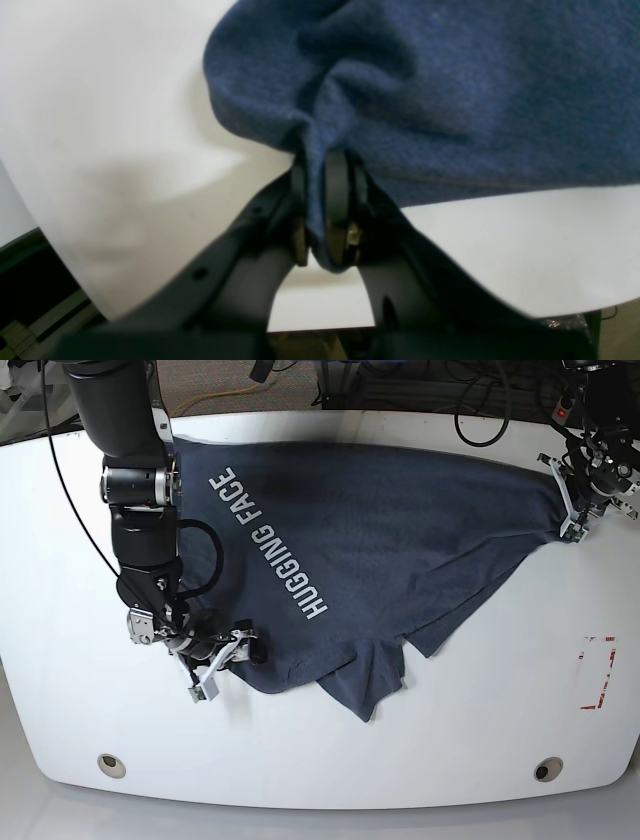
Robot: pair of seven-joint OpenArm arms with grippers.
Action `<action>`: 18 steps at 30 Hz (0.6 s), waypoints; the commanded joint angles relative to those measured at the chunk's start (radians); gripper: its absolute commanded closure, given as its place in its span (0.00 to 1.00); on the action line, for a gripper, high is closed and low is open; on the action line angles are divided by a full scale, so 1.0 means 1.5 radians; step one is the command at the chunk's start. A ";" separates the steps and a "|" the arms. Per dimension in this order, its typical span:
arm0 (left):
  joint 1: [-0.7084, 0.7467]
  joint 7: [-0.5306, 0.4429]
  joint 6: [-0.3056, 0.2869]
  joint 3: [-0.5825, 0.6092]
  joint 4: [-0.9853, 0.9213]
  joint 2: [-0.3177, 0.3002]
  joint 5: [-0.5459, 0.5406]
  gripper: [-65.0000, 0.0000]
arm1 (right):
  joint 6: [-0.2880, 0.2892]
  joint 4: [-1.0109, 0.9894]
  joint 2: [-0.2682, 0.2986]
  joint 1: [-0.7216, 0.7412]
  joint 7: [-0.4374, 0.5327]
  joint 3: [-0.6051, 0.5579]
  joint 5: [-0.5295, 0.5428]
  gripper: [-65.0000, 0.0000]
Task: Fold the T-shirt properly
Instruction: 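Release with the right gripper and regrasp the shirt hem lower down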
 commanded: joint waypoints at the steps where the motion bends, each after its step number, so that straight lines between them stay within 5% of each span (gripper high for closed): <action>1: -0.003 -0.008 -0.001 -0.005 0.012 -0.012 -0.001 1.00 | 0.002 0.003 -0.002 0.003 -0.010 0.001 -0.020 0.29; 6: -0.003 -0.008 -0.001 -0.007 0.010 -0.012 -0.001 1.00 | 0.001 0.003 -0.012 0.000 -0.005 0.001 -0.044 0.32; 9: -0.003 -0.008 -0.001 -0.007 0.009 -0.012 -0.001 1.00 | 0.001 0.005 -0.014 0.000 0.009 0.000 -0.048 0.52; 14: -0.007 -0.008 0.001 -0.005 0.007 -0.012 0.000 1.00 | 0.005 0.006 -0.013 0.003 0.016 -0.003 -0.048 1.00; 18: -0.007 -0.008 0.002 -0.001 0.008 -0.013 0.000 1.00 | 0.006 0.006 -0.012 0.015 0.016 -0.004 -0.058 1.00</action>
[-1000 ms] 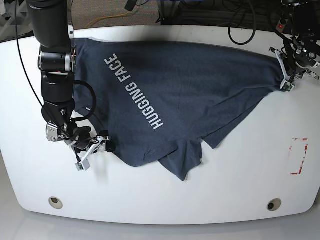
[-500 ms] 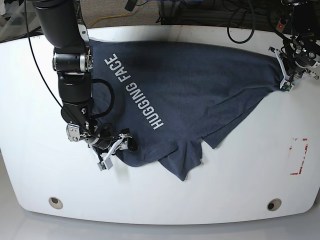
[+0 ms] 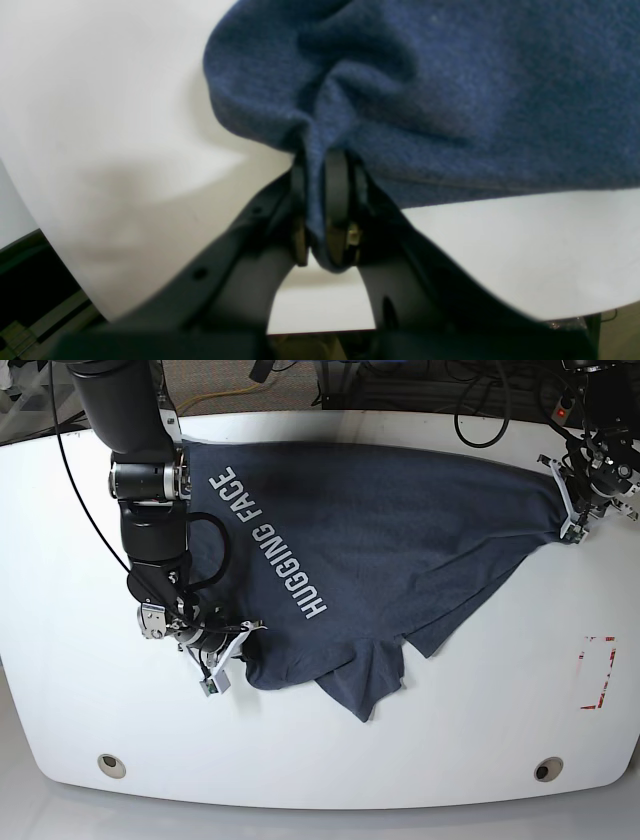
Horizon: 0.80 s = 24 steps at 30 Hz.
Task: Fold the T-shirt properly
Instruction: 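Release with the right gripper and regrasp the shirt hem lower down, then lift the shirt again with both grippers and shake it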
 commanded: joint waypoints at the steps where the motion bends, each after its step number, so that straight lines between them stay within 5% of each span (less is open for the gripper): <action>1: -0.004 -0.007 0.003 -0.002 0.012 -0.012 0.000 1.00 | 0.001 0.005 0.003 0.027 -0.011 -0.002 -0.029 1.00; 5: -0.019 -0.007 0.004 -0.002 0.033 -0.012 0.002 1.00 | 0.012 0.031 0.004 0.032 -0.031 0.001 -0.047 1.00; 11: -0.067 -0.005 0.004 -0.002 0.050 -0.012 0.002 1.00 | 0.048 0.204 0.027 0.026 -0.153 0.004 -0.047 1.00; 24: -0.307 -0.005 0.003 0.000 0.093 -0.012 0.000 1.00 | 0.068 0.368 0.065 0.142 -0.301 0.002 -0.048 1.00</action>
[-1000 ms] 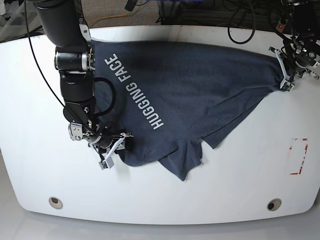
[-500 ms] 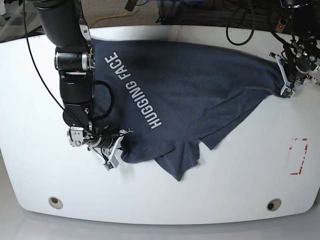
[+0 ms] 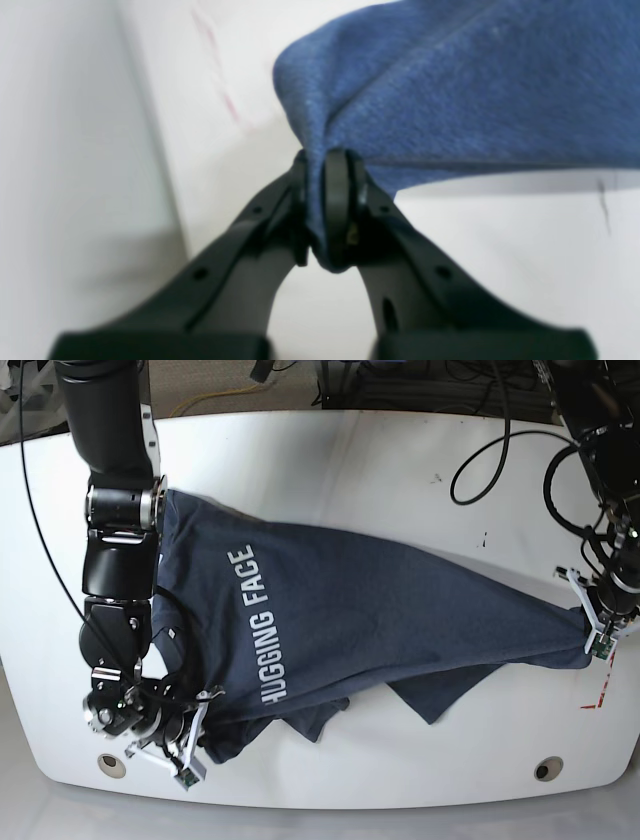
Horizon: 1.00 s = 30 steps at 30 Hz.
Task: Fold the T-shirt properly
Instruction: 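Lift the shirt again with both grippers and shake it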
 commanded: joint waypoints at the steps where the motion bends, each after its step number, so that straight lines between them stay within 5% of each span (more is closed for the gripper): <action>1: -0.059 -0.011 0.005 -0.004 0.011 -0.015 0.001 1.00 | 0.005 0.025 0.021 0.065 -0.005 0.004 0.005 1.00; 18: -0.441 -0.011 0.006 0.010 -0.072 -0.050 0.002 1.00 | 0.005 0.177 0.051 0.333 -0.198 0.002 0.006 1.00; 25: -0.455 -0.011 0.001 0.027 -0.074 -0.068 -0.003 1.00 | 0.005 0.323 0.058 0.278 -0.277 0.006 0.001 1.00; 30: -0.361 -0.011 0.000 0.026 -0.018 -0.069 -0.004 1.00 | 0.005 0.420 0.077 0.150 -0.296 0.054 0.006 1.00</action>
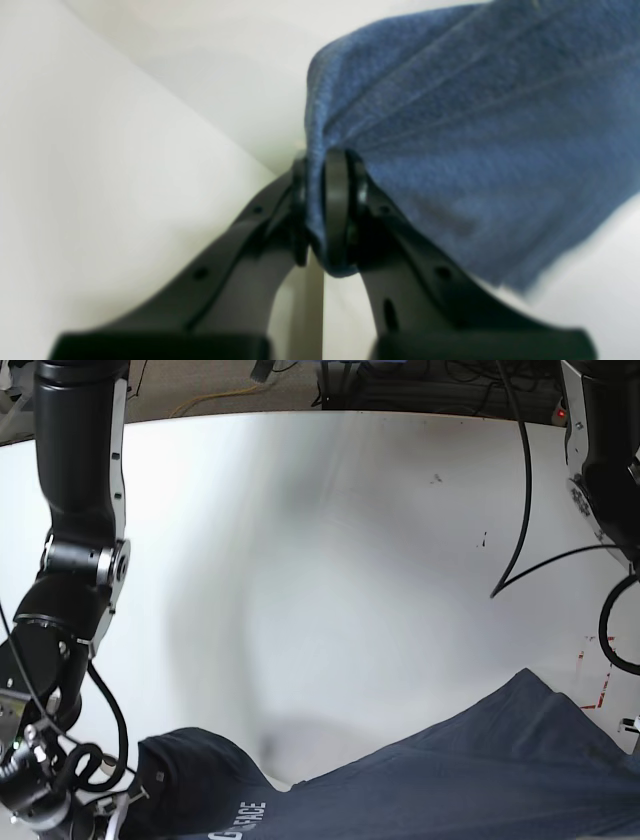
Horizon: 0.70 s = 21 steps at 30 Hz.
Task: Fold the T-shirt properly
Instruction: 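Lift the shirt again with both grippers and shake it, then lay the shirt flat, pulling it taut between both grippers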
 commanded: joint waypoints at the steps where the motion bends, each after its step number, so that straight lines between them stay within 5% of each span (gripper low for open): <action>1: 0.025 -0.005 0.007 -0.004 0.048 -0.011 0.013 1.00 | -0.005 0.048 0.016 -0.027 -0.011 0.042 -0.026 1.00; 9: 0.276 -0.005 -0.026 -0.066 0.115 0.016 0.013 1.00 | -0.005 0.146 0.014 -0.295 -0.011 0.122 0.012 1.00; 21: 0.556 -0.007 -0.026 -0.146 0.109 0.030 0.013 1.00 | -0.005 0.180 -0.012 -0.651 -0.007 0.233 0.314 1.00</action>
